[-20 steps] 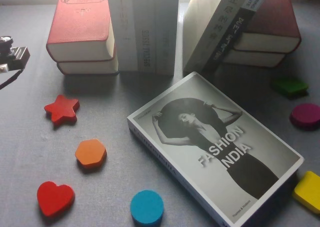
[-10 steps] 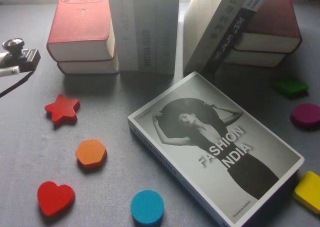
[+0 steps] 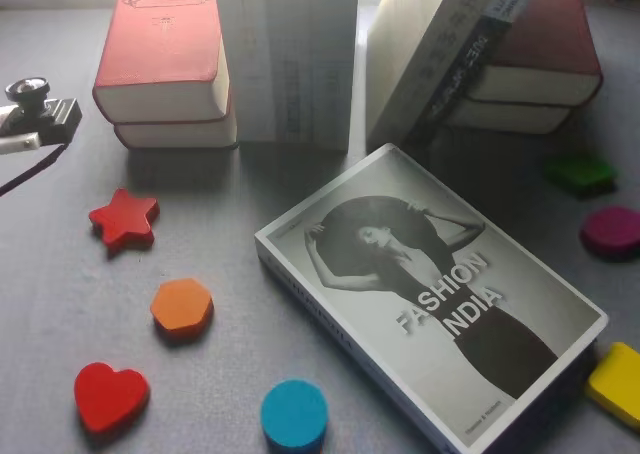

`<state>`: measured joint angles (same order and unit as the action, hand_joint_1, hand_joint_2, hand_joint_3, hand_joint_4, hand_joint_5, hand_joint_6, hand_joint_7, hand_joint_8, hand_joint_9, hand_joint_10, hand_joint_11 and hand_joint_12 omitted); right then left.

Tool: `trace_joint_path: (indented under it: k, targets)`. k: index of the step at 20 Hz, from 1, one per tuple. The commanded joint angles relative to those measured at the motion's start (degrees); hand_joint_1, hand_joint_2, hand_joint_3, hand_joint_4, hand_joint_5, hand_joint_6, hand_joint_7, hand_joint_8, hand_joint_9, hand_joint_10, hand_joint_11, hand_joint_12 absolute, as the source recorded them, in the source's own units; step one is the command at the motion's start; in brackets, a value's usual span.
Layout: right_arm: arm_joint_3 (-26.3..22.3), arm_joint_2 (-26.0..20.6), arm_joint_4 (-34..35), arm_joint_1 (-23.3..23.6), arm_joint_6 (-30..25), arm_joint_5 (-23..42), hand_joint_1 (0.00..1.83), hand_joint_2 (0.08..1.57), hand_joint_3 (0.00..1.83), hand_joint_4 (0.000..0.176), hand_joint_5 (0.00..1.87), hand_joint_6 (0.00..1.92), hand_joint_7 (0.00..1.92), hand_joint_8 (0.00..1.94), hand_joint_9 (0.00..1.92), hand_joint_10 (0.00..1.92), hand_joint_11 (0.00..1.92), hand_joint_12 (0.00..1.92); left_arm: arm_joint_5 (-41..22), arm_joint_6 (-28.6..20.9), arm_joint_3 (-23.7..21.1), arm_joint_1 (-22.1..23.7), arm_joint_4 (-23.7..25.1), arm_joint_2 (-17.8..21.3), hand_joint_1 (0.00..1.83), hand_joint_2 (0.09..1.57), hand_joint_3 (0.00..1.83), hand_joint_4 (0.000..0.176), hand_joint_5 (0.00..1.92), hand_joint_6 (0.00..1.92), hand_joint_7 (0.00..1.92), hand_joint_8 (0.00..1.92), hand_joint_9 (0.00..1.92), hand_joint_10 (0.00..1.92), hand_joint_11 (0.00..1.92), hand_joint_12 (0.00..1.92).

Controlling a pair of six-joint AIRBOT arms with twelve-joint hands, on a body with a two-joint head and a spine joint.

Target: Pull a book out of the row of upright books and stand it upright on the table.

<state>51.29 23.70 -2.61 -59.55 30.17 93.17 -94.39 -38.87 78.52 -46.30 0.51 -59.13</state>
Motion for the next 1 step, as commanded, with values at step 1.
trace_joint_path:
  k: [1]
  targets:
    - [-0.1,-0.1,3.13,0.29,-0.24,5.92,1.28,1.3,0.0,0.033,0.57,1.92,0.64,1.61,0.39,1.92,0.61,1.59,-5.02,-0.48,0.06,0.71,-2.04,-0.31,0.85,1.34,0.01,0.057,0.61,1.62,0.67,1.23,0.47,1.2,0.19,1.57]
